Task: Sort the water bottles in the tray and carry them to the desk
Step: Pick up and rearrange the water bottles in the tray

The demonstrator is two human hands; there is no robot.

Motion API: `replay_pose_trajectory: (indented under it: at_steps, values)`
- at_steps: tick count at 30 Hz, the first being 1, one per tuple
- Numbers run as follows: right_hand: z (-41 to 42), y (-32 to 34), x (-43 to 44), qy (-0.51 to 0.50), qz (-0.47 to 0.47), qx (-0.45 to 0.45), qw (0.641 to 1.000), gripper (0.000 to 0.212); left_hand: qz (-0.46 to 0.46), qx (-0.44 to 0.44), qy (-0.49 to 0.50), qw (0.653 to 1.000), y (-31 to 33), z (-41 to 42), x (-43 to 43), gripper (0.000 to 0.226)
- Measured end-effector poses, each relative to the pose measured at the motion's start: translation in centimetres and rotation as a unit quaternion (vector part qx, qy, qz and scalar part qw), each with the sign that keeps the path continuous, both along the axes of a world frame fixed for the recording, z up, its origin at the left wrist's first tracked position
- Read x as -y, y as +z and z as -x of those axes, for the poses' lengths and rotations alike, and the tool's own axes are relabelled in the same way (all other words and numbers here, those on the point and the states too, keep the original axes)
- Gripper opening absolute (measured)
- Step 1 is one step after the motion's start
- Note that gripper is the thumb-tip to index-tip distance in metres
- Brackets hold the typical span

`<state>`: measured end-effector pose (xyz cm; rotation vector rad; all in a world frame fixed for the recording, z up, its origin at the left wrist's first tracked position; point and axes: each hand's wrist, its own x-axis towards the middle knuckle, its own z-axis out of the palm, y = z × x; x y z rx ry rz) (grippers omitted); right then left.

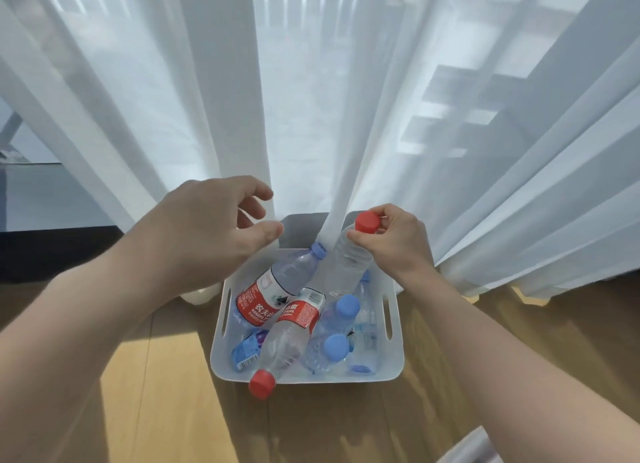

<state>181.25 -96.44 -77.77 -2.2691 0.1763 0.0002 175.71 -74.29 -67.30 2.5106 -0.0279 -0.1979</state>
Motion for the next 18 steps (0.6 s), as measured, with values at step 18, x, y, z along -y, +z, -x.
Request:
replay_pose_trajectory:
  at_steps: [18]
  values:
    - [-0.6, -3.6, 0.1, 0.123, -0.026, -0.154, 0.980, 0.038, 0.004, 0.025, -0.023, 0.999, 0.3, 0.4, -0.1, 0.036]
